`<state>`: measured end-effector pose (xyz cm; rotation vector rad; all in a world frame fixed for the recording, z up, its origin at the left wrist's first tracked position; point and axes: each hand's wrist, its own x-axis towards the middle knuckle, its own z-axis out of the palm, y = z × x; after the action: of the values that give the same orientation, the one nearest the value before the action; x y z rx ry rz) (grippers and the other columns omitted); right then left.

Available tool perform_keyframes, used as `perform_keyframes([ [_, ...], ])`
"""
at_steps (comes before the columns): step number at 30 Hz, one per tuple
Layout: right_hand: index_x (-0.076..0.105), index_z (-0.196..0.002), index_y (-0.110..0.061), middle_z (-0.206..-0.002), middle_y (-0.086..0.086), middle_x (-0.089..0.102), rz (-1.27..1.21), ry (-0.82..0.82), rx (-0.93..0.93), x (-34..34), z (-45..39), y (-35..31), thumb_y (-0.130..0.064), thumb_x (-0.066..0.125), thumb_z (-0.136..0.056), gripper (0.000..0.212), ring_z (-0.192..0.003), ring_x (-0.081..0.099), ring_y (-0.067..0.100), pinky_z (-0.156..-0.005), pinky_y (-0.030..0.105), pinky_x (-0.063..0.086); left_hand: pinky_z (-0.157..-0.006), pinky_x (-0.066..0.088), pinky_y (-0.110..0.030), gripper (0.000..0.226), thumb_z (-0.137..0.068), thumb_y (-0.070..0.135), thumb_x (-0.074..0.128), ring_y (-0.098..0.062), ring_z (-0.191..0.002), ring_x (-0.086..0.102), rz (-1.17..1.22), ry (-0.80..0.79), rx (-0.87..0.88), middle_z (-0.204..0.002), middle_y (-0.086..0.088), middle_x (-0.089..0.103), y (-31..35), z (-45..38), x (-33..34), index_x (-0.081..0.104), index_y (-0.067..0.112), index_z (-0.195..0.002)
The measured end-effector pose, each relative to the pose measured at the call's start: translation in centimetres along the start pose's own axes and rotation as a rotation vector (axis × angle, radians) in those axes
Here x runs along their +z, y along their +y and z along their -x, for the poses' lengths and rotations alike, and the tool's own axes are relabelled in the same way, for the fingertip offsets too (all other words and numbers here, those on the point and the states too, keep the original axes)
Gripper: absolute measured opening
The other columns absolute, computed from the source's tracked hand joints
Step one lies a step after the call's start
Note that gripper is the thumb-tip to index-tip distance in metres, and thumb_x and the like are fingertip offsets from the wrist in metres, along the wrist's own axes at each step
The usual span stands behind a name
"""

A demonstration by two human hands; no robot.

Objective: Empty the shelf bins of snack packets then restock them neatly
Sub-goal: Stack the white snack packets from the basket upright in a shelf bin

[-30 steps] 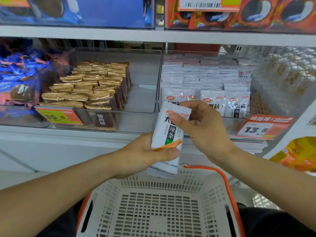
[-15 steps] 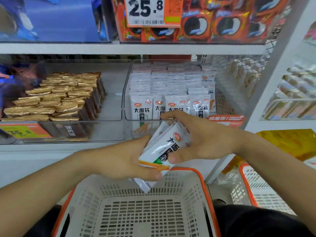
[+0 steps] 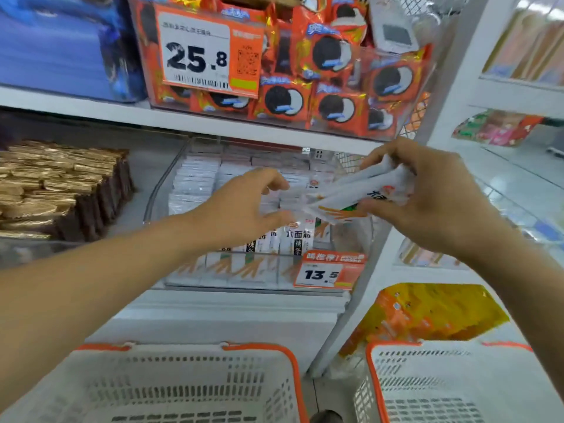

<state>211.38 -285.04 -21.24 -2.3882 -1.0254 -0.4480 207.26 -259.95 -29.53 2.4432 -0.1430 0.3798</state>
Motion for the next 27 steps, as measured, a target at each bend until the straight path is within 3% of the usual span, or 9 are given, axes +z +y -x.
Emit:
perform_keyframes([
  [2, 0.057, -0.099, -0.031, -0.09, -0.011, 0.067, 0.194, -0.049, -0.065, 0.4, -1.5, 0.8, -0.018, 0.085, -0.078, 0.038, -0.078, 0.063, 0.016, -0.066, 0.031, 0.049, -0.105, 0.035, -0.028, 0.056, -0.089, 0.051, 0.067, -0.012, -0.132, 0.043, -0.118, -0.004, 0.06, -0.137, 0.008, 0.051, -0.9, -2.1, 1.2, 0.052, 0.025, -0.135],
  [5, 0.061, -0.106, -0.021, -0.106, 0.006, 0.071, 0.506, -0.255, -0.135, 2.5, -4.2, 1.9, -0.016, 0.074, -0.084, 0.026, -0.097, 0.063, 0.031, -0.076, 0.037, 0.05, -0.122, 0.011, -0.04, 0.094, -0.084, 0.067, 0.062, -0.022, -0.153, 0.013, -0.417, -0.268, 0.096, -0.165, 0.004, 0.021, -2.0, -4.9, 2.8, 0.023, 0.025, -0.158],
  [8, 0.06, -0.127, -0.015, -0.12, 0.013, 0.066, 0.661, -0.498, -0.106, 4.9, -7.2, 2.3, -0.018, 0.073, -0.085, 0.043, -0.112, 0.06, 0.034, -0.088, 0.041, 0.051, -0.123, -0.002, -0.04, 0.108, -0.081, 0.075, 0.059, -0.016, -0.154, -0.006, -0.68, -0.407, 0.117, -0.168, 0.008, -0.002, -4.0, -6.1, 3.6, -0.001, 0.03, -0.16],
  [13, 0.037, -0.15, -0.011, -0.15, 0.011, 0.042, 0.639, -0.778, 0.058, 9.3, -10.8, 4.5, -0.03, 0.083, -0.082, 0.084, -0.135, 0.043, 0.029, -0.109, 0.037, 0.041, -0.121, -0.01, -0.032, 0.109, -0.08, 0.077, 0.057, -0.008, -0.153, -0.009, -0.611, -0.355, 0.162, -0.167, 0.012, -0.003, -6.2, -6.0, 3.7, -0.001, 0.031, -0.16],
  [20, 0.03, -0.154, -0.012, -0.151, 0.011, 0.039, 0.636, -0.779, 0.174, 12.7, -12.5, 7.0, -0.035, 0.084, -0.081, 0.094, -0.136, 0.043, 0.029, -0.109, 0.04, 0.043, -0.117, -0.016, -0.026, 0.105, -0.081, 0.077, 0.056, -0.001, -0.149, -0.017, -0.534, -0.345, 0.193, -0.166, 0.018, -0.009, -7.7, -6.2, 3.9, -0.002, 0.037, -0.159],
  [27, 0.044, -0.148, -0.011, -0.147, 0.011, 0.049, 0.654, -0.706, 0.13, 13.5, -12.6, 7.7, -0.039, 0.089, -0.072, 0.093, -0.134, 0.044, 0.028, -0.11, 0.035, 0.04, -0.118, -0.017, -0.027, 0.103, -0.082, 0.078, 0.054, 0.001, -0.148, -0.019, -0.507, -0.343, 0.208, -0.165, 0.019, -0.009, -7.9, -6.1, 3.8, 0.0, 0.037, -0.159],
])
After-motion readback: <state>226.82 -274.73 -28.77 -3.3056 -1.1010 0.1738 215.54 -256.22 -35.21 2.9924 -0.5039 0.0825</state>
